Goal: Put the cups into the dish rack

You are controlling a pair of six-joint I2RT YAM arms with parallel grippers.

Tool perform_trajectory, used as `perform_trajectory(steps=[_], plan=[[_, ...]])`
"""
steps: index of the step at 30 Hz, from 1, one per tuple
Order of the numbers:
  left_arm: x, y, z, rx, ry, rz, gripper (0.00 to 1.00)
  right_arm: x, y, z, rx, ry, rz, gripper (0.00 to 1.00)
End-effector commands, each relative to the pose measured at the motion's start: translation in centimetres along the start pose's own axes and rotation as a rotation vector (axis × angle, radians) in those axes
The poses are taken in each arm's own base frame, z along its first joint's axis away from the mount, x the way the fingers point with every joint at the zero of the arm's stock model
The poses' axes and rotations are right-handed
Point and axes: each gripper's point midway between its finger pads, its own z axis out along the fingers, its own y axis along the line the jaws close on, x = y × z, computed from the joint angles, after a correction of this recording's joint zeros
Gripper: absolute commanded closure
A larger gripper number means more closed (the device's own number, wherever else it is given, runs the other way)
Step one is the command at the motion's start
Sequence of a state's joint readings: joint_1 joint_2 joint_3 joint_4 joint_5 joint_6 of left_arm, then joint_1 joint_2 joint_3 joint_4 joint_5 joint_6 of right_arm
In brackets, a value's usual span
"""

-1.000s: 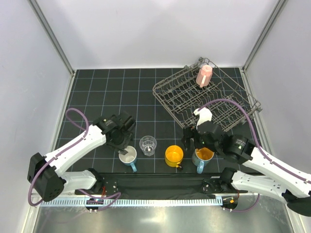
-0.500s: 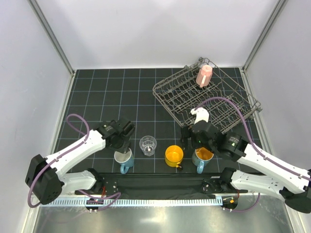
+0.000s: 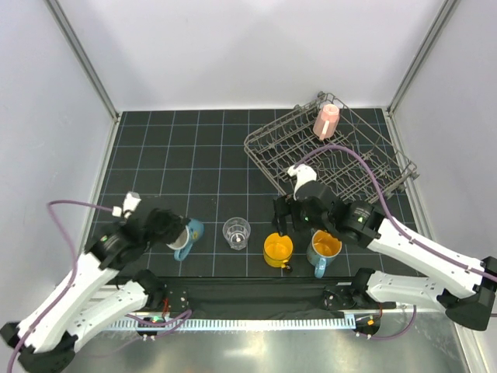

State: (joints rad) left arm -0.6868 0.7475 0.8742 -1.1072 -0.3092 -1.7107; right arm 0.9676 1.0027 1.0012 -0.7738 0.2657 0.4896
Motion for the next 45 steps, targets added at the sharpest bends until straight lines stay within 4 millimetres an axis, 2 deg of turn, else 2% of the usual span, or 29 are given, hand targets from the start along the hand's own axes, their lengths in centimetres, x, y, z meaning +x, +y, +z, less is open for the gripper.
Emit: perform_trajectory(steps=[1, 2, 3, 4, 5, 7, 8, 10, 11, 13, 14, 15, 17, 18, 19, 20, 21, 22, 28, 32, 34, 36, 39, 45], plan=[[-3.0, -7.0, -5.9, 0.402, -0.100, 0.092, 1.00, -3.1, 4.2, -0.8, -0.196, -0.074, -0.042, 0.11], [-2.9, -7.9, -7.4, 0.486, -0.088, 0.111, 1.00, -3.6, 5.8, -1.3, -0.279, -0.082, -0.053, 0.11], [-2.9, -8.5, -8.1, 0.539, -0.094, 0.168, 1.00, -3.8, 6.5, -1.2, -0.312, -0.081, -0.068, 0.11], [-2.8, -10.3, -9.6, 0.637, -0.092, 0.179, 1.00, -3.8, 7.5, -1.5, -0.363, -0.073, -0.077, 0.11], [-2.5, -10.9, -10.4, 0.680, -0.082, 0.198, 1.00, -4.3, 8.4, -1.6, -0.404, -0.085, -0.082, 0.11], [-1.2, -12.5, -12.3, 0.798, -0.025, 0.259, 1.00, -4.5, 10.4, -2.6, -0.523, -0.078, -0.109, 0.11], [-0.7, -13.2, -13.0, 0.844, -0.003, 0.266, 1.00, -5.3, 11.4, -3.2, -0.578, -0.117, -0.116, 0.11], [1.0, -13.8, -13.8, 0.916, 0.083, 0.287, 1.00, -5.0, 13.1, -4.6, -0.708, -0.138, -0.151, 0.11], [1.3, -15.0, -15.4, 1.005, 0.115, 0.250, 1.00, -5.9, 14.0, -5.3, -0.768, -0.193, -0.162, 0.11], [2.2, -15.6, -17.0, 1.102, 0.189, 0.214, 1.00, -5.3, 14.9, -5.9, -0.854, -0.205, -0.182, 0.11], [2.9, -15.5, -16.0, 1.096, 0.243, 0.151, 1.00, -6.0, 15.5, -6.5, -0.892, -0.250, -0.183, 0.11], [2.6, -16.4, -17.9, 1.205, 0.259, 0.105, 1.00, -5.6, 15.6, -6.4, -0.907, -0.250, -0.185, 0.11], [3.4, -16.2, -16.9, 1.219, 0.354, 0.001, 1.00, -5.8, 15.9, -6.2, -0.925, -0.272, -0.178, 0.11], [3.1, -16.7, -18.4, 1.308, 0.382, -0.051, 1.00, -5.8, 16.0, -6.2, -0.932, -0.278, -0.174, 0.12], [3.0, -16.6, -18.7, 1.334, 0.409, -0.085, 1.00, -5.9, 16.0, -6.1, -0.932, -0.288, -0.172, 0.12], [3.2, -16.4, -17.9, 1.339, 0.430, -0.117, 1.00, -5.8, 16.0, -5.9, -0.934, -0.292, -0.171, 0.12], [2.8, -16.5, -19.1, 1.387, 0.472, -0.174, 1.00, -6.1, 16.2, -6.1, -0.944, -0.315, -0.167, 0.13], [2.7, -16.4, -19.4, 1.403, 0.484, -0.189, 1.00, -6.2, 16.2, -6.1, -0.947, -0.325, -0.164, 0.13], [2.2, -16.1, -22.2, 1.472, 0.527, -0.208, 1.00, -6.7, 15.4, -5.3, -0.884, -0.353, -0.145, 0.16], [1.6, -15.5, -24.9, 1.535, 0.533, -0.185, 1.00, -7.1, 14.7, -5.7, -0.843, -0.363, -0.160, 0.16], [1.3, -15.2, -25.5, 1.549, 0.539, -0.196, 1.00, -7.3, 14.7, -6.1, -0.848, -0.386, -0.174, 0.16], [1.1, -14.9, -26.0, 1.561, 0.544, -0.204, 1.00, -7.4, 15.0, -6.4, -0.866, -0.390, -0.184, 0.16], [1.0, -14.7, -26.2, 1.567, 0.560, -0.220, 1.00, -8.9, 15.9, -7.1, -0.899, -0.432, -0.182, 0.16], [0.9, -14.4, -27.2, 1.592, 0.585, -0.224, 1.00, -10.2, 18.6, -8.9, -1.066, -0.469, -0.192, 0.22]])
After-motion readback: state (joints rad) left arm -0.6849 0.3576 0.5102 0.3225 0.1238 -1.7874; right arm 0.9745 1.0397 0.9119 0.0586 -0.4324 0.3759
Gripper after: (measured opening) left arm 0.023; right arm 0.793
